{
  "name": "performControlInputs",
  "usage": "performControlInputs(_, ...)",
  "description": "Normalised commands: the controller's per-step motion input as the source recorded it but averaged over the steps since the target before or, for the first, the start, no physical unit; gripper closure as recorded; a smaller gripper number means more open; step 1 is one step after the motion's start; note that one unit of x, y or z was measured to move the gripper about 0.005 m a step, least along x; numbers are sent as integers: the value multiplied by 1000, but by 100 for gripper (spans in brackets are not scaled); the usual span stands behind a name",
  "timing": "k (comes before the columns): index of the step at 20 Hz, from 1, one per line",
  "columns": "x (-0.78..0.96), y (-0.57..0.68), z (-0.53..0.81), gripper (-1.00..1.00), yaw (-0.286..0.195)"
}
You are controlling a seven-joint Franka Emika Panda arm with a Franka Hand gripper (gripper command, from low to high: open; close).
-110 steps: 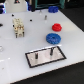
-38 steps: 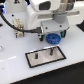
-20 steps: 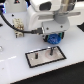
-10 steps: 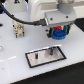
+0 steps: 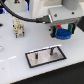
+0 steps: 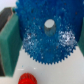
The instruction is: Insert the blue gear onto the right peg, followed by the red gear
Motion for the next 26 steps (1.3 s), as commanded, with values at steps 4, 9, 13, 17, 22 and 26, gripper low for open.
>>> performControlInputs(4,624,-295,190,100,0)
performControlInputs(9,525,-261,94,100,0)
performControlInputs(13,423,-271,-3,100,0)
performControlInputs(17,321,-233,-17,100,0)
performControlInputs(22,251,-124,-36,100,0)
performControlInputs(26,164,-73,-69,100,0)
